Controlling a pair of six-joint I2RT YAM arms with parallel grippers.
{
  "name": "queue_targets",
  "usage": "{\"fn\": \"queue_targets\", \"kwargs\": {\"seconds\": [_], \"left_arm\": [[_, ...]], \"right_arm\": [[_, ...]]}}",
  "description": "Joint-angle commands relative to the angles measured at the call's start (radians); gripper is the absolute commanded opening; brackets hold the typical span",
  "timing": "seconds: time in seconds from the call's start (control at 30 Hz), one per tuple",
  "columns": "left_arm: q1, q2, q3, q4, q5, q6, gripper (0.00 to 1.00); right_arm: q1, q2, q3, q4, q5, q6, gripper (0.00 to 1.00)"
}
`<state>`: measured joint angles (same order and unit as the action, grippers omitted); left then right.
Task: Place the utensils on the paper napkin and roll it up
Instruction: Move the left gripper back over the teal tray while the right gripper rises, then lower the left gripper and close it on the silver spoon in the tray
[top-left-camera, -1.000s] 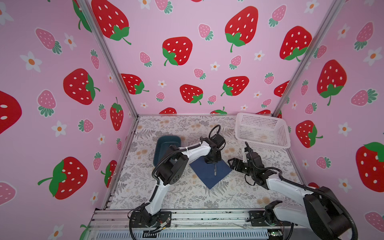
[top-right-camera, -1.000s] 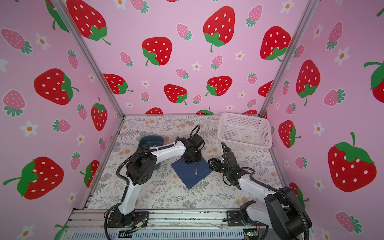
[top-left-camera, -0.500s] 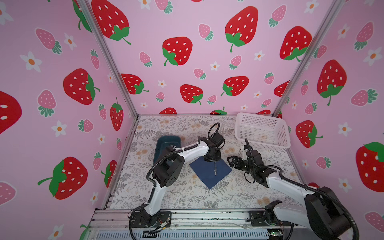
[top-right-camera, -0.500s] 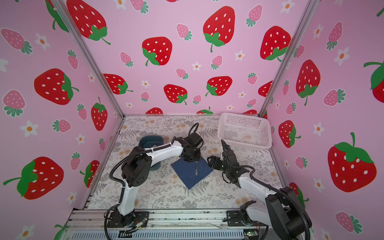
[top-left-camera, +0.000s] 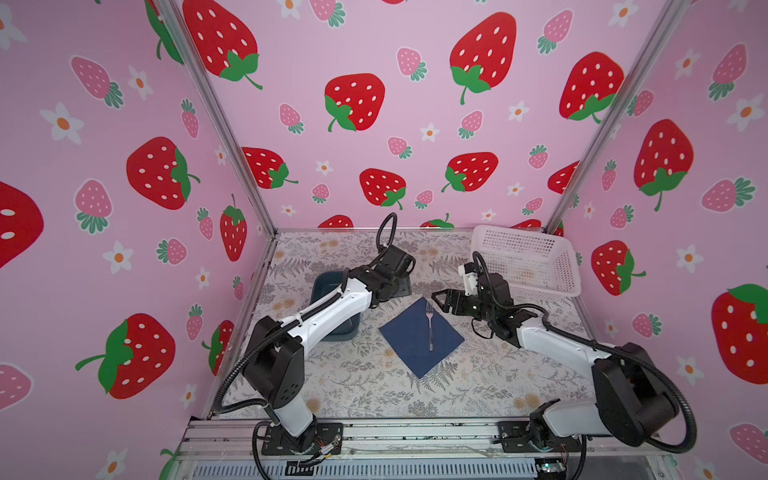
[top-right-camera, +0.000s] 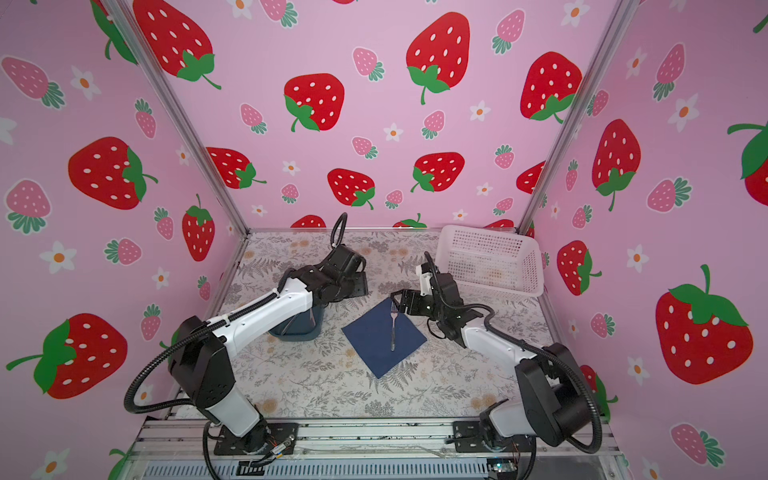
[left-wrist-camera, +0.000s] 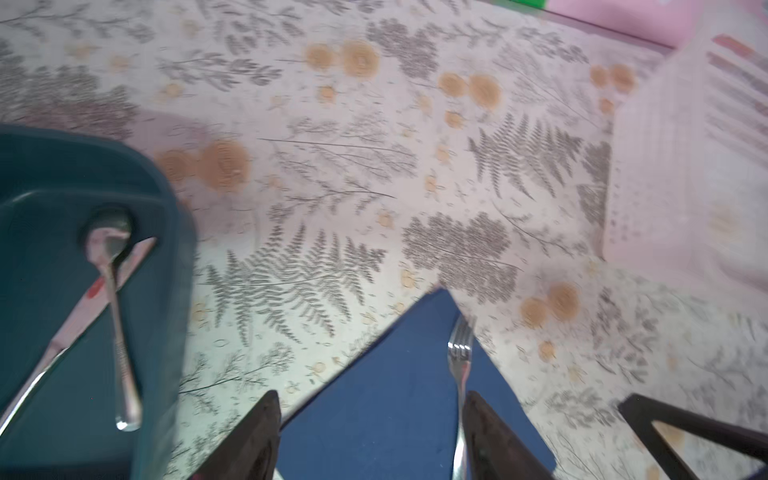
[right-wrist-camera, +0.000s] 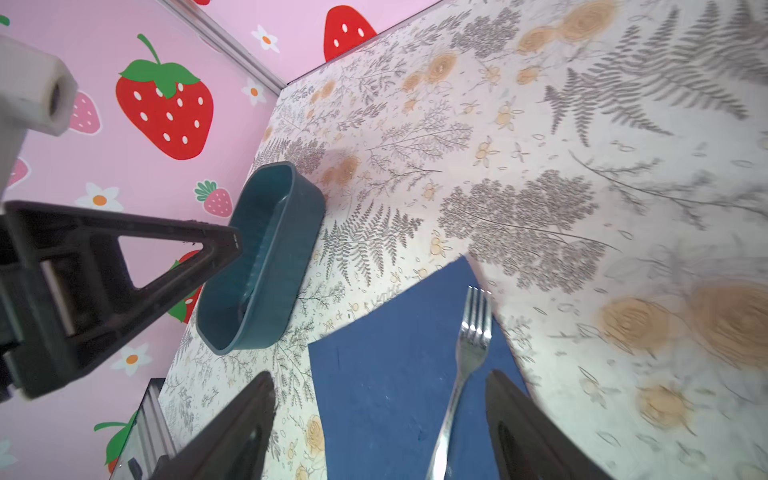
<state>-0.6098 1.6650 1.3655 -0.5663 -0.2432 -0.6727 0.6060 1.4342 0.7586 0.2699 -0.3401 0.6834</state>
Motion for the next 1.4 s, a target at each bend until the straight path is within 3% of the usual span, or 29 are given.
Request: {"fn": "queue_targets", "kwargs": {"seconds": [0.0,0.1,0.3,0.4,0.47,0.57,0.77,1.37], "left_arm": [[0.084,-0.044,-0.089,-0.035,-0.010,0.027,0.73],[0.182,-0.101,-0.191,0.044,0.107,0.029,1.00],[0.351,-0.133,-0.286,0.093,0.288,0.103,0.99],[0.440,-0.105,-0.301,0.110,0.427,0.112,0.87],[0.496,-0.083,-0.313,0.135,0.508,0.094,0.66],[0.558,-0.031,-0.310,0.166,0.600,0.081,0.46],[0.609,0.094,-0.248,0.164,0.696,0.099,0.36],[0.640,0.256,-0.156,0.151,0.653,0.110,0.27]], "right_arm": [[0.052,0.061,0.087,0.013,-0.028,-0.047,0.80],[0.082,0.116,0.153,-0.010,-0.030,-0.065,0.79],[0.125,0.192,0.253,-0.048,-0.037,-0.102,0.79],[0.141,0.226,0.297,-0.067,-0.035,-0.115,0.79],[0.149,0.243,0.314,-0.068,-0.035,-0.113,0.79],[0.159,0.271,0.342,-0.073,-0.037,-0.110,0.79],[0.170,0.321,0.373,-0.078,-0.055,-0.096,0.79],[0.190,0.402,0.425,-0.077,-0.097,-0.071,0.78]]}}
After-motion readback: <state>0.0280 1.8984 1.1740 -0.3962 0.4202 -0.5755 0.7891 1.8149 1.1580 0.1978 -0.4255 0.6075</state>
